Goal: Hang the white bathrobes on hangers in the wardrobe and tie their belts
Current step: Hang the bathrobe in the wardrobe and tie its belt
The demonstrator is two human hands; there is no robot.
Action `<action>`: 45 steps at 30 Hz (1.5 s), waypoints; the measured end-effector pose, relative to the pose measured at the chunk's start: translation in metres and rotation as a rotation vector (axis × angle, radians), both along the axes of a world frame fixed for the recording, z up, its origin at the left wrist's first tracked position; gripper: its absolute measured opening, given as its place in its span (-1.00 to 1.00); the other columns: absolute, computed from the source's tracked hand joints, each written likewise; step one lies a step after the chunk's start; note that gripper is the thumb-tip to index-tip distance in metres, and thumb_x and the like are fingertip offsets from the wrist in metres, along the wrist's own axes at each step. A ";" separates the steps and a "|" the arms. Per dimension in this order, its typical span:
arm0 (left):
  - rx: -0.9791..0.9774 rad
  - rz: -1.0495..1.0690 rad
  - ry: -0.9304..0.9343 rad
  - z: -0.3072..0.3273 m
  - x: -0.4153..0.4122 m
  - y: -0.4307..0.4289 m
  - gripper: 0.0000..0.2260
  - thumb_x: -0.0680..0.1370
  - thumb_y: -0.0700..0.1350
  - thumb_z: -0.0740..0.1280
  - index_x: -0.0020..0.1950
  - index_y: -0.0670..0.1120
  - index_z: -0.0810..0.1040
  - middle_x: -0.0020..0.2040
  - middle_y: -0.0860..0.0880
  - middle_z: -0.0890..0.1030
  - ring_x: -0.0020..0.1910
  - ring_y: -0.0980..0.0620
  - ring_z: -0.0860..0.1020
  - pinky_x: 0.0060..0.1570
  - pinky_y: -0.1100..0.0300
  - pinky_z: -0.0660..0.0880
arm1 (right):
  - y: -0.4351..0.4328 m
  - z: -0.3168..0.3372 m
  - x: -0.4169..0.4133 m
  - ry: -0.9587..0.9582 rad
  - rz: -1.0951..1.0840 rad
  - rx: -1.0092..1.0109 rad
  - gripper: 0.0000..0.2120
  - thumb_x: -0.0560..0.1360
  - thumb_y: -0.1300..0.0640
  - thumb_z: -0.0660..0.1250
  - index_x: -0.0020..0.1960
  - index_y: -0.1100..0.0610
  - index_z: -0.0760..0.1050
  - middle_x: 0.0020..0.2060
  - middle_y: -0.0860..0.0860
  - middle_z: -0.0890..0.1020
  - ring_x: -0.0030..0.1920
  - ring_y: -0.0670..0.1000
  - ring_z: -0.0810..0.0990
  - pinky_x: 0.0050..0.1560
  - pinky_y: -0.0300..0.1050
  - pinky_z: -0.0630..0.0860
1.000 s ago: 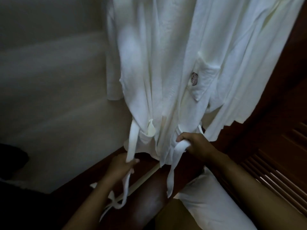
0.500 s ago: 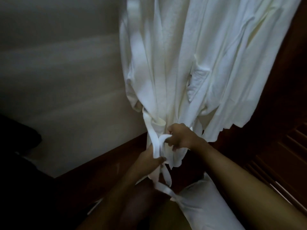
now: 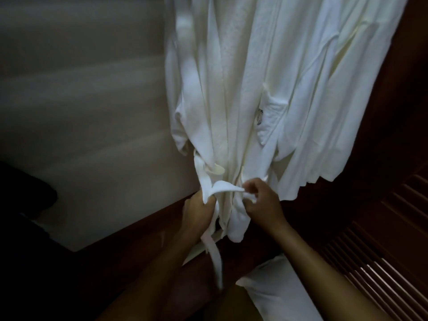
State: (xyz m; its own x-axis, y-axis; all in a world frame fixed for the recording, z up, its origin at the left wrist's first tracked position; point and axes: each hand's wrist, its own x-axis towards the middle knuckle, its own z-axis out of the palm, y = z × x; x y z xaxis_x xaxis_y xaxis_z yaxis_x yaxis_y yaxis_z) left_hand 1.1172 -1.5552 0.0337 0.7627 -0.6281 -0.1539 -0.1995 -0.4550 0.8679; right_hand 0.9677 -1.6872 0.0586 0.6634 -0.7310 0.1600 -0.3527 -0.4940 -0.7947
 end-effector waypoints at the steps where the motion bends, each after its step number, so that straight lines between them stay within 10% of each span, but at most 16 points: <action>1: 0.010 -0.012 -0.035 0.006 -0.003 0.000 -0.61 0.51 0.21 0.17 0.15 0.04 0.60 0.02 0.05 0.67 0.04 -0.05 0.64 0.13 -0.05 0.57 | 0.010 -0.009 -0.004 0.054 0.026 0.069 -0.77 0.45 0.20 0.45 0.01 -0.07 0.52 -0.07 -0.15 0.61 -0.04 -0.22 0.57 -0.02 -0.32 0.47; 8: 0.016 -0.057 -0.048 0.007 -0.003 -0.008 -0.83 0.65 -0.05 0.27 0.07 -0.09 0.62 -0.17 0.09 0.62 -0.12 0.05 0.62 -0.23 0.32 0.48 | 0.083 -0.041 0.016 0.181 0.233 0.243 -0.42 0.43 -0.13 0.54 0.38 -0.07 0.44 0.16 -0.24 0.58 0.11 -0.31 0.55 0.02 -0.46 0.45; 12: 0.005 -0.128 0.001 0.004 0.009 -0.014 -0.89 0.66 -0.03 0.27 0.12 0.04 0.57 -0.16 0.15 0.59 -0.17 0.23 0.57 -0.30 0.45 0.39 | 0.098 -0.039 0.043 0.003 0.067 0.107 -0.78 0.58 0.05 0.41 0.21 0.03 0.54 -0.07 -0.26 0.57 -0.06 -0.50 0.51 -0.08 -0.54 0.40; 18: -0.181 -0.175 0.680 0.000 0.037 -0.018 -0.61 0.53 0.12 0.39 0.21 -0.13 0.57 0.05 -0.13 0.64 0.01 -0.11 0.60 0.21 -0.17 0.54 | 0.085 -0.039 0.067 0.086 -0.043 0.117 -0.80 0.64 0.11 0.16 -0.10 0.13 0.48 -0.27 -0.06 0.55 -0.28 -0.18 0.52 -0.22 -0.31 0.40; 24: -0.239 -0.216 0.985 -0.017 0.066 -0.017 -0.38 0.51 0.42 0.30 0.28 -0.06 0.61 0.27 -0.17 0.63 0.27 -0.22 0.58 0.38 -0.26 0.43 | 0.056 -0.030 0.055 -0.019 -0.116 0.680 -0.82 0.48 0.07 0.26 -0.01 0.04 0.60 -0.03 0.17 0.67 0.01 0.25 0.65 0.15 0.29 0.60; 29: 0.021 -0.549 0.330 -0.034 0.087 -0.008 -0.86 0.64 -0.08 0.34 0.14 -0.03 0.66 -0.03 -0.01 0.71 -0.09 0.07 0.66 -0.01 0.01 0.55 | 0.039 -0.012 0.030 0.009 -0.151 0.315 -0.65 0.54 -0.06 0.47 0.23 -0.03 0.43 -0.05 -0.11 0.60 -0.13 -0.17 0.63 -0.22 -0.33 0.51; 32: 0.175 -0.703 -0.009 -0.041 0.105 -0.011 -0.94 0.55 -0.09 0.41 -0.09 0.01 0.68 -0.19 0.06 0.69 -0.22 0.18 0.63 -0.12 0.07 0.58 | 0.034 -0.016 0.025 0.081 -0.096 -0.024 -0.84 0.63 -0.08 0.34 0.06 -0.02 0.43 -0.25 -0.07 0.59 -0.25 -0.15 0.61 -0.30 -0.36 0.44; 36: 0.218 -0.596 -0.003 -0.032 0.113 -0.031 -0.86 0.55 -0.03 0.38 -0.10 -0.08 0.64 -0.17 -0.03 0.67 -0.18 0.04 0.63 -0.13 0.07 0.56 | 0.020 -0.019 0.034 0.155 -0.028 -0.219 -0.68 0.70 -0.04 0.20 -0.22 -0.02 0.46 -0.38 -0.03 0.51 -0.36 -0.05 0.50 -0.29 -0.16 0.34; 45: 0.065 -0.548 0.356 -0.022 0.128 -0.024 -0.90 0.52 0.02 0.43 -0.10 0.03 0.68 -0.16 -0.05 0.67 -0.18 -0.02 0.62 -0.17 0.08 0.53 | 0.026 -0.003 0.043 -0.077 0.009 0.525 -0.78 0.71 0.10 0.17 0.13 0.22 0.52 -0.25 0.15 0.69 -0.19 0.12 0.68 0.01 0.10 0.62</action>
State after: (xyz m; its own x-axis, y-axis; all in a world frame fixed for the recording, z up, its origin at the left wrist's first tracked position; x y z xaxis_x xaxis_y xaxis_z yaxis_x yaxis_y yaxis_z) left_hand 1.2454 -1.5795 0.0119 0.2303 -0.8920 -0.3890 -0.1227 -0.4232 0.8977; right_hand 1.0107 -1.6615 0.0553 0.6705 -0.7204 -0.1774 -0.2813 -0.0256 -0.9593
